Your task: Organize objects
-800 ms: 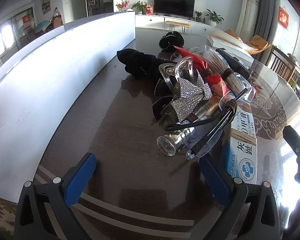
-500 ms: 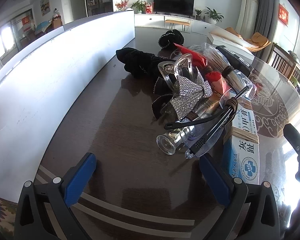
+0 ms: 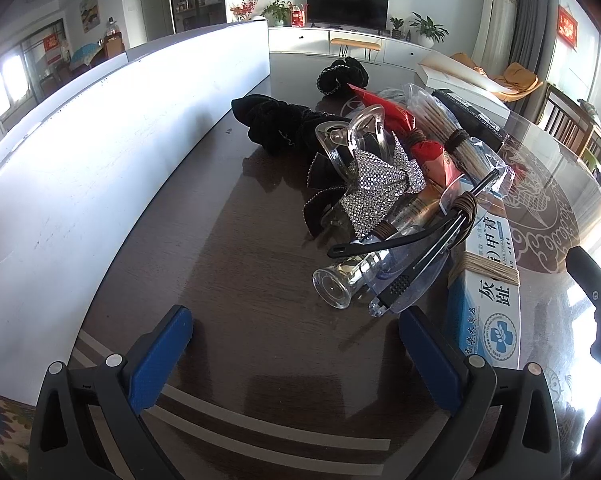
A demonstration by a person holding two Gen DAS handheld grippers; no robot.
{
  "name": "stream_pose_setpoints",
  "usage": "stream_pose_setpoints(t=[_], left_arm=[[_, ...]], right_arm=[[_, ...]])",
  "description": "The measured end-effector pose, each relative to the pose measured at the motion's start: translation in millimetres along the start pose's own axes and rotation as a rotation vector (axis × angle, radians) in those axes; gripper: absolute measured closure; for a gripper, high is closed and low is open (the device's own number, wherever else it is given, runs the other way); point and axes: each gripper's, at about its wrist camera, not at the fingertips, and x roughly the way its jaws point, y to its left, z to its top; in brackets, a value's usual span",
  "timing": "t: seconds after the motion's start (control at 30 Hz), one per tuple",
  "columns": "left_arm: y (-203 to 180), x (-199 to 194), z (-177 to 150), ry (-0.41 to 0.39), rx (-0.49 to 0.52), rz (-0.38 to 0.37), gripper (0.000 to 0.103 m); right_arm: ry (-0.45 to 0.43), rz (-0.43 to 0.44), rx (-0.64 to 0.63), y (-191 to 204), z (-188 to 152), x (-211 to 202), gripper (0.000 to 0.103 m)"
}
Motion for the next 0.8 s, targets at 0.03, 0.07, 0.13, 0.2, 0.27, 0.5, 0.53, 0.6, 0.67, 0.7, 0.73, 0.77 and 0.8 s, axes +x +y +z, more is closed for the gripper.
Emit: stream_pose_setpoints(t=[0.03,0.07,0.13,0.2,0.27,0.5,0.53,0.6,0.67,0.7,0.73,0.77,0.8], left_arm=[[0.0,0.0,0.0,0.0,0.0,0.0,0.0],[0.0,0.0,0.0,0.0,0.0,0.0,0.0],[0.0,0.0,0.0,0.0,0.0,0.0,0.0],[0.0,0.0,0.0,0.0,0.0,0.0,0.0],[0.0,0.0,0.0,0.0,0.0,0.0,0.0],[-0.3,0.1,0.0,0.0,0.0,0.0,0.0],[-0.1,0.0,0.0,0.0,0.0,0.0,0.0],[-0.1,0.0,0.0,0.0,0.0,0.0,0.0],[-0.1,0.0,0.0,0.0,0.0,0.0,0.0],[-0.1,0.0,0.0,0.0,0.0,0.0,0.0],[-0.1,0.0,0.0,0.0,0.0,0.0,0.0],[-0.1,0.0,0.0,0.0,0.0,0.0,0.0],[-0.4,0.1,0.0,0.0,0.0,0.0,0.0]], right_arm=[[0.001,0.0,0.0,0.0,-0.1,0.2,0.0],[0.002,0.0,0.001,-0.2,-0.4,0.5,0.0],[0.003,0.0,0.003,-0.7,-0.5,0.9,0.0],[0.003,0.0,0.003,-0.7,-0.7,0.9,0.0],[0.003,0.0,0.002,-0.6,-0.5,0.9,0.0],[0.004,0.0,0.002,-0.8,-0.4,0.9,0.0],[0.004,0.0,0.001,-0.8,-0.5,0.9,0.0],[0.005,0.0,0.002,-0.9,-0.4,0.9,0.0],[0.006,-0.001,0.003,-1.4,-0.6,1.0,0.0],[0.006,0.0,0.003,-1.3,-0.4,1.1,0.0],[0.006,-0.001,0.004,-1.7,-0.5,1.3,0.0],[0.007,-0.001,0.005,-2.0,-0.5,1.3,0.0],[0.007,-0.001,0.005,-2.2,-0.7,1.3,0.0]])
